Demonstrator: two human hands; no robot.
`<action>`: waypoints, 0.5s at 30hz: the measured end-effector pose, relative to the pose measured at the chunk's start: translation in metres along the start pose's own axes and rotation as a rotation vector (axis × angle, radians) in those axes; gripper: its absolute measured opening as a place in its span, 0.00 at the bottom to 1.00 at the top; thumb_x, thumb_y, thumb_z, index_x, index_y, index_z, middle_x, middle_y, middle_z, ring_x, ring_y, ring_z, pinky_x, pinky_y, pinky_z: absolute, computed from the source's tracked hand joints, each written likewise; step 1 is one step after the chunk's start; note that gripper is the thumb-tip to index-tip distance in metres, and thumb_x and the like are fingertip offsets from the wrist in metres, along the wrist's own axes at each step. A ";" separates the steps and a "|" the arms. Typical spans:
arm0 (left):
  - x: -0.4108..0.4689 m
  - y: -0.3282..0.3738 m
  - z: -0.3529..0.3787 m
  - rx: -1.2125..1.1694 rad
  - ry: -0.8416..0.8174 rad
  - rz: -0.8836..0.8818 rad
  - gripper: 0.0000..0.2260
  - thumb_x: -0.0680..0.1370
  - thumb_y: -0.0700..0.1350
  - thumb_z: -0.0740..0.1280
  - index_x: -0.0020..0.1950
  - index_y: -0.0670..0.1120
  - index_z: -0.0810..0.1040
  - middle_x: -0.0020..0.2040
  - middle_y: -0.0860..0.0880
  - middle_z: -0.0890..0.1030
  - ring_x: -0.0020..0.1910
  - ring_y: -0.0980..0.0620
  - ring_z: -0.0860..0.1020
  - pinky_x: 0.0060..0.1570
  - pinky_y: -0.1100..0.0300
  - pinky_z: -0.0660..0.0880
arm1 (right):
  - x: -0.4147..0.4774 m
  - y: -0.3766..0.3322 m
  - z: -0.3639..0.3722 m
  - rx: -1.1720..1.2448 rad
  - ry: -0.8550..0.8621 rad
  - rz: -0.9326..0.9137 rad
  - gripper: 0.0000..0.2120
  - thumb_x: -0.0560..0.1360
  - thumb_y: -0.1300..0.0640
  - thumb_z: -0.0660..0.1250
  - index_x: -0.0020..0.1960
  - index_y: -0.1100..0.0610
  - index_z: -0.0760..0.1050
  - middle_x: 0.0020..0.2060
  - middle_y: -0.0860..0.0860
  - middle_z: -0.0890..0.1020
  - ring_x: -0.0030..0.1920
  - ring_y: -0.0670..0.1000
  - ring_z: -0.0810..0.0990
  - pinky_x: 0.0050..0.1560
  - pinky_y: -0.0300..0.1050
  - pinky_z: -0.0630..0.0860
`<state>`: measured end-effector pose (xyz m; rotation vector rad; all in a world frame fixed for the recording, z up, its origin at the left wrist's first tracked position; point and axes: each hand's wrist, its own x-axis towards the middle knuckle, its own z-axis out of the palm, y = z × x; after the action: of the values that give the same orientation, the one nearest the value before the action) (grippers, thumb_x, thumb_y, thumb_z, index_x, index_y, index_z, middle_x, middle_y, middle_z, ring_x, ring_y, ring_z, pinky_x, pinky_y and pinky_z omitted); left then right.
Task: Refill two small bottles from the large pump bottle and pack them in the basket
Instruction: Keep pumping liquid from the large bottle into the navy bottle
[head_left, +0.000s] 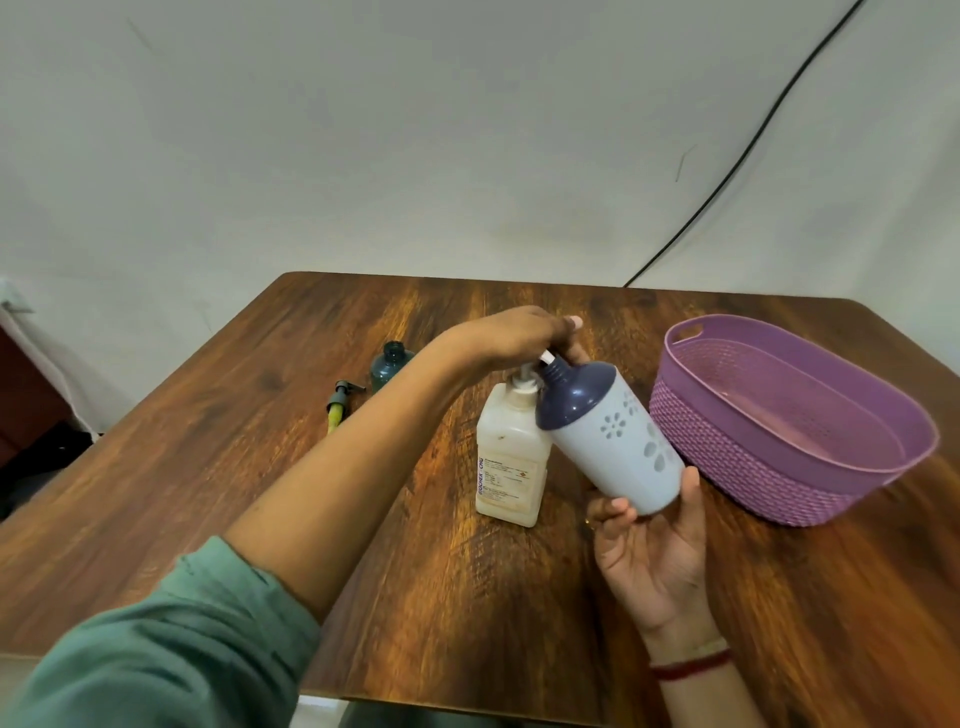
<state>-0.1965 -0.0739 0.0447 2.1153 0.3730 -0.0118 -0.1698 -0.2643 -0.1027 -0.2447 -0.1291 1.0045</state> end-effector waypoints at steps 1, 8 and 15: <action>0.001 -0.003 0.002 -0.047 0.021 -0.012 0.19 0.83 0.49 0.53 0.49 0.41 0.80 0.48 0.47 0.80 0.49 0.49 0.75 0.52 0.57 0.69 | 0.001 0.000 -0.002 0.010 0.006 0.004 0.33 0.53 0.50 0.83 0.57 0.56 0.81 0.48 0.60 0.82 0.32 0.49 0.79 0.28 0.35 0.78; -0.003 -0.008 0.008 -0.093 0.087 -0.056 0.16 0.83 0.47 0.55 0.49 0.41 0.79 0.50 0.44 0.80 0.47 0.50 0.75 0.52 0.57 0.71 | -0.002 0.000 -0.001 0.020 0.025 -0.011 0.40 0.52 0.50 0.83 0.61 0.57 0.75 0.47 0.59 0.81 0.32 0.48 0.78 0.28 0.34 0.78; -0.007 -0.001 0.004 -0.072 0.075 0.024 0.21 0.84 0.49 0.51 0.51 0.39 0.80 0.48 0.48 0.80 0.49 0.50 0.75 0.44 0.63 0.68 | -0.004 0.004 0.000 0.042 -0.007 0.010 0.31 0.54 0.51 0.83 0.55 0.57 0.82 0.47 0.60 0.82 0.32 0.49 0.79 0.29 0.34 0.78</action>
<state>-0.2033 -0.0783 0.0430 2.0530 0.3869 0.0934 -0.1751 -0.2657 -0.1036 -0.2038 -0.1130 1.0173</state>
